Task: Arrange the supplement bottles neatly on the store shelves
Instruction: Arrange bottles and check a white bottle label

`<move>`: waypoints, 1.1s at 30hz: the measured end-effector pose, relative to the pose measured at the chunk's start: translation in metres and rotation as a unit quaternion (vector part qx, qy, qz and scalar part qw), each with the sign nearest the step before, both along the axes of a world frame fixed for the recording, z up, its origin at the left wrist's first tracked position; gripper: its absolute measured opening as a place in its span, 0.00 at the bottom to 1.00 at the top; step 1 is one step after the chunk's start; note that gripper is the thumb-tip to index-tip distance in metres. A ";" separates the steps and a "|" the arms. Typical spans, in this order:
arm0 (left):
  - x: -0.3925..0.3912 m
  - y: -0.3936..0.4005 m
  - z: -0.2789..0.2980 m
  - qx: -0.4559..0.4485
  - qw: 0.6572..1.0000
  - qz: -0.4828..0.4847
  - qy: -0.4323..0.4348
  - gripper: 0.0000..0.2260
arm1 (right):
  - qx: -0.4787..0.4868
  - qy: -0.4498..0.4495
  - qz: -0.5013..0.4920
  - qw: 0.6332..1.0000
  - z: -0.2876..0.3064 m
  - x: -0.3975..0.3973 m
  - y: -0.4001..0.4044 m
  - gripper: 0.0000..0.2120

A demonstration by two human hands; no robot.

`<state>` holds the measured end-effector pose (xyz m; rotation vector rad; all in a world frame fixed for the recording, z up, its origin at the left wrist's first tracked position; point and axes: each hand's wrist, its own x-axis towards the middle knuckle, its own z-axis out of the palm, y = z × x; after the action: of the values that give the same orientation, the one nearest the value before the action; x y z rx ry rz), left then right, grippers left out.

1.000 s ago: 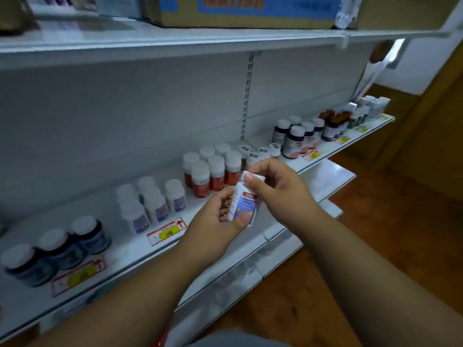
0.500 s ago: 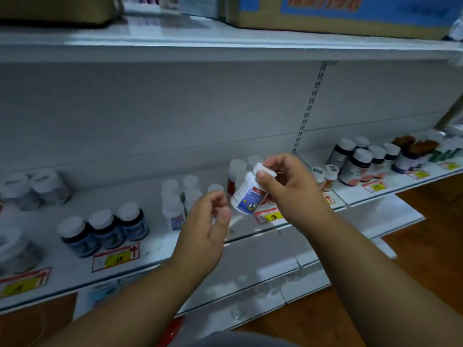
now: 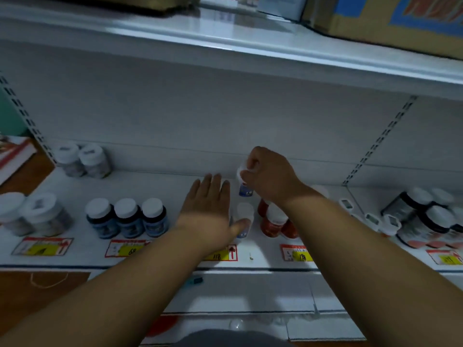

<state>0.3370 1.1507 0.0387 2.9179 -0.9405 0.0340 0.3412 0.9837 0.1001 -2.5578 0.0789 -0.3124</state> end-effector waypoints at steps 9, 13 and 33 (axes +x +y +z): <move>0.010 0.003 -0.027 0.046 0.999 -0.003 -0.020 0.41 | -0.142 0.151 0.063 0.976 -0.035 0.026 0.004 0.09; 0.009 0.004 -0.027 0.036 0.999 -0.008 -0.016 0.37 | -0.140 0.176 0.054 0.973 -0.035 0.026 0.006 0.09; -0.010 0.085 0.017 -0.182 0.969 0.151 -0.065 0.27 | -0.001 -0.040 0.149 0.988 -0.007 0.024 0.088 0.05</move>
<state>0.3270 1.2359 0.0562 2.7034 -0.4321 0.3778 0.3649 1.0715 0.0935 -2.5082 -0.3304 -0.2979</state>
